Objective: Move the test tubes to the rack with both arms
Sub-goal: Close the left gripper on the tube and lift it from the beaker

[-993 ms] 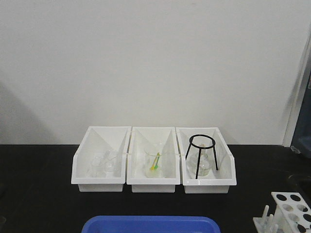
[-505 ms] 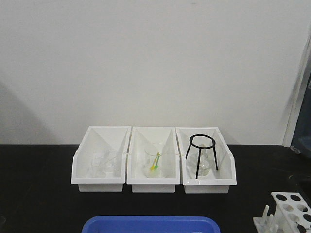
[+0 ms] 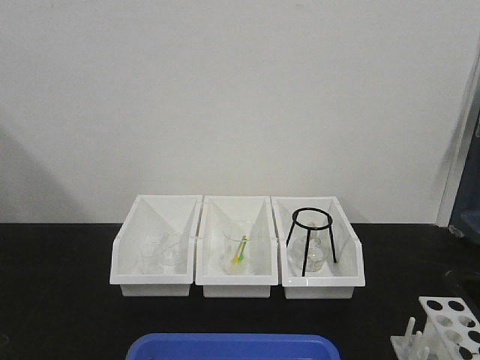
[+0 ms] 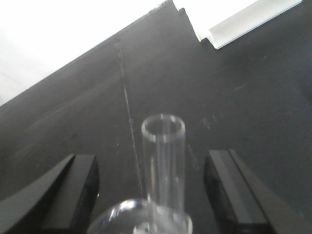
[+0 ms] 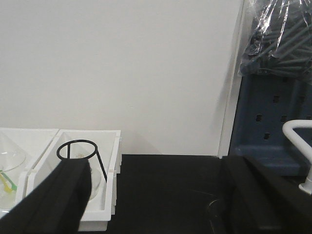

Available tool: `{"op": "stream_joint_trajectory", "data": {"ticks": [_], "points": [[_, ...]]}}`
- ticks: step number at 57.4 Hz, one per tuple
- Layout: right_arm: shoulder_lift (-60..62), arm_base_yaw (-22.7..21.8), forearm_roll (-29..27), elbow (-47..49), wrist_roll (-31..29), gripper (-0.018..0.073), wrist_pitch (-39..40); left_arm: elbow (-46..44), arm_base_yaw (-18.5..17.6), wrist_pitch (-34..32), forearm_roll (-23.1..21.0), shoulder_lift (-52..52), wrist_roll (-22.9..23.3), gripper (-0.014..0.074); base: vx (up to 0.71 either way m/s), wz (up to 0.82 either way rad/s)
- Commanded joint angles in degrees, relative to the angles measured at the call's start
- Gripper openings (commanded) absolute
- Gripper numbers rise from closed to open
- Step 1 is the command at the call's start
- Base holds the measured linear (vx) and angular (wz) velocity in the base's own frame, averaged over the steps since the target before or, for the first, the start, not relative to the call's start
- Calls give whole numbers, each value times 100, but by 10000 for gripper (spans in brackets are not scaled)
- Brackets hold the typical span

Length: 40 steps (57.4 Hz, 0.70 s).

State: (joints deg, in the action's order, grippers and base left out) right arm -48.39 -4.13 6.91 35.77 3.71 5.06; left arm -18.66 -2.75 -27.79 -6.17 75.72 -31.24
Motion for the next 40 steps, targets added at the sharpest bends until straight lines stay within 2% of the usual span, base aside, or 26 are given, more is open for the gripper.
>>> {"op": "stream_joint_trajectory", "data": {"ticks": [1, 11, 16, 22, 35, 40], "points": [[37, -3, 48, 185, -65, 575, 493, -379, 16, -574, -49, 147, 30, 514, 0, 0], [37, -3, 48, 185, -65, 575, 493, -543, 16, -597, -49, 429, 30, 480, 0, 0], [37, -3, 49, 185, -65, 575, 518, -543, 16, -555, -49, 440, 30, 433, 0, 0], [37, -3, 49, 185, -65, 575, 600, -543, 16, -600, -49, 440, 30, 316, 0, 0], [37, -3, 49, 185, -65, 575, 724, -543, 16, -604, -49, 434, 35, -3, 0, 0], [37, -3, 49, 185, -65, 575, 724, -543, 16, -625, -49, 434, 35, -23, 0, 0]]}}
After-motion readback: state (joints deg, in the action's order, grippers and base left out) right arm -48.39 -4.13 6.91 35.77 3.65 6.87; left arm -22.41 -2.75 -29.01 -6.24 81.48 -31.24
